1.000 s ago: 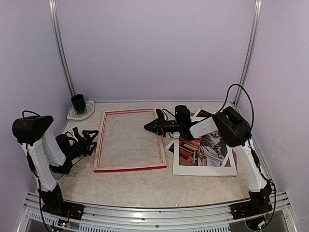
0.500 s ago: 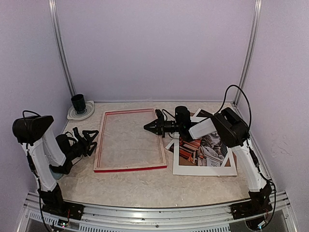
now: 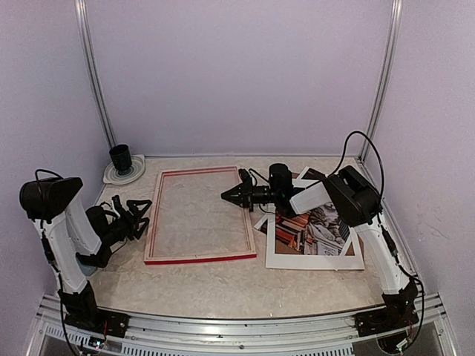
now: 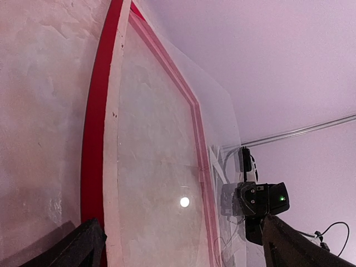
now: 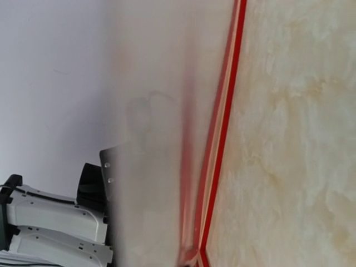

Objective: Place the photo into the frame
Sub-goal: Place the glass panel at the frame body.

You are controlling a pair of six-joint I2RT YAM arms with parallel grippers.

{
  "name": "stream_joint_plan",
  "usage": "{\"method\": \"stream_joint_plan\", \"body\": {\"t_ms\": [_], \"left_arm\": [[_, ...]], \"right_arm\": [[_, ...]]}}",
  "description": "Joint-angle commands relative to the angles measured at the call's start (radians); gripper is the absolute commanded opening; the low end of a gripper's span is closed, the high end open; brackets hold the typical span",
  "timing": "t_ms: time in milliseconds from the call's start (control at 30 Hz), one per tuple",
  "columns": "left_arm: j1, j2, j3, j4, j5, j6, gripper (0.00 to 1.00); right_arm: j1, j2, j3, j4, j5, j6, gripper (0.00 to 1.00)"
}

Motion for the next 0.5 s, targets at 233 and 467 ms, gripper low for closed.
{"method": "stream_joint_plan", "body": {"t_ms": [233,467], "left_arm": [[-0.002,0.025,-0.015,-0.01,0.024,-0.008,0.99],[-0.002,0.024,-0.015,-0.007,0.026,-0.01,0.99]], "right_arm": [[-0.005,0.033,0.045,0.029,-0.026,0.012,0.04],[-0.004,0.042,0.056,0.016,-0.028,0.009,0.05]]}}
